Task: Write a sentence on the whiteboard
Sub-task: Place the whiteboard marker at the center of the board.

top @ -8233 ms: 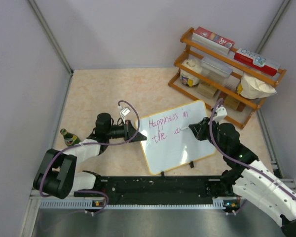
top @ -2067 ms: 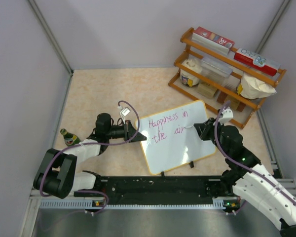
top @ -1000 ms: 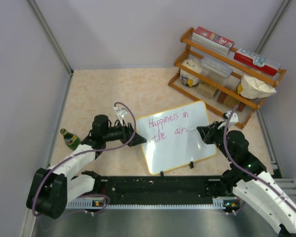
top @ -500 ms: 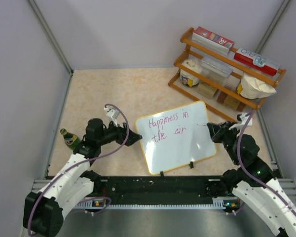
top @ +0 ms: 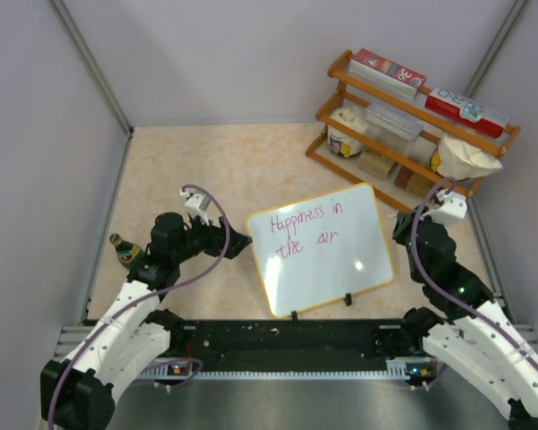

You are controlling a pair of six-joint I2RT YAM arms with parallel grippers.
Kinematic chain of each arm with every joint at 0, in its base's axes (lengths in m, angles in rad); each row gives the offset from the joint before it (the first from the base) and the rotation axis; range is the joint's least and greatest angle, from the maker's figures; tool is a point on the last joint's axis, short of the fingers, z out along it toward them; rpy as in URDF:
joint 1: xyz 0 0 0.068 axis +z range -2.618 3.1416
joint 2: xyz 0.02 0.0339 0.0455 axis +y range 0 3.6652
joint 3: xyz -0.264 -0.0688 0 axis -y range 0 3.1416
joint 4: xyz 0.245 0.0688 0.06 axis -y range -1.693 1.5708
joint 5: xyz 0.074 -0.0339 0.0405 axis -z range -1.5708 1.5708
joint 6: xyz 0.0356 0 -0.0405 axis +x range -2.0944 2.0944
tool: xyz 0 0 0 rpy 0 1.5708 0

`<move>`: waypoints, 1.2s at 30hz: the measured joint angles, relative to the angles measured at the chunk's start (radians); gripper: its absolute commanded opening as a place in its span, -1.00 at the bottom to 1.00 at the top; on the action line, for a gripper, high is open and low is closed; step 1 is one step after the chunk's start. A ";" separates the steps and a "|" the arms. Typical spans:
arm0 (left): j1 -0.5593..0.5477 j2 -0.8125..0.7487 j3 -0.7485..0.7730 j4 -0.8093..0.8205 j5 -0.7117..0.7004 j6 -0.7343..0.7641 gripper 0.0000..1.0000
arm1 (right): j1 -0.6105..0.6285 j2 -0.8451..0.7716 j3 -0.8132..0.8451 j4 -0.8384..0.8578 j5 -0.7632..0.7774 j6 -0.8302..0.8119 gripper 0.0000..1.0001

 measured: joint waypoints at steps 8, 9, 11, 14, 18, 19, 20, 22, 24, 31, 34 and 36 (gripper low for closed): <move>0.000 0.044 0.116 -0.071 -0.004 0.038 0.96 | -0.119 0.264 0.185 -0.084 -0.058 -0.018 -1.00; 0.000 0.048 0.132 -0.081 -0.004 0.043 0.97 | -0.159 0.291 0.208 -0.096 -0.092 -0.021 -1.00; 0.000 0.057 0.161 -0.103 -0.004 0.053 0.96 | -0.237 0.340 0.248 -0.127 -0.160 -0.029 -1.00; 0.000 0.076 0.197 -0.134 0.001 0.061 0.95 | -0.303 0.408 0.296 -0.182 -0.244 -0.046 -1.00; 0.000 0.108 0.231 -0.173 0.047 0.063 0.95 | -0.312 0.508 0.352 -0.267 -0.332 -0.063 -1.00; 0.000 0.115 0.238 -0.183 0.062 0.064 0.95 | -0.312 0.531 0.360 -0.291 -0.349 -0.065 -1.00; 0.000 0.121 0.245 -0.191 0.077 0.066 0.95 | -0.313 0.555 0.368 -0.313 -0.360 -0.066 -1.00; 0.000 0.129 0.258 -0.215 0.104 0.072 0.95 | -0.314 0.594 0.375 -0.354 -0.375 -0.071 -1.00; 0.000 0.132 0.275 -0.245 0.127 0.087 0.95 | -0.315 0.633 0.378 -0.398 -0.386 -0.073 -1.00; 0.000 0.132 0.306 -0.333 0.159 0.143 0.95 | -0.325 0.742 0.397 -0.529 -0.413 -0.099 -1.00; 0.000 0.132 0.306 -0.359 0.163 0.156 0.95 | -0.325 0.807 0.427 -0.570 -0.425 -0.126 -1.00; 0.000 0.132 0.306 -0.365 0.166 0.162 0.95 | -0.325 0.845 0.441 -0.599 -0.425 -0.148 -1.00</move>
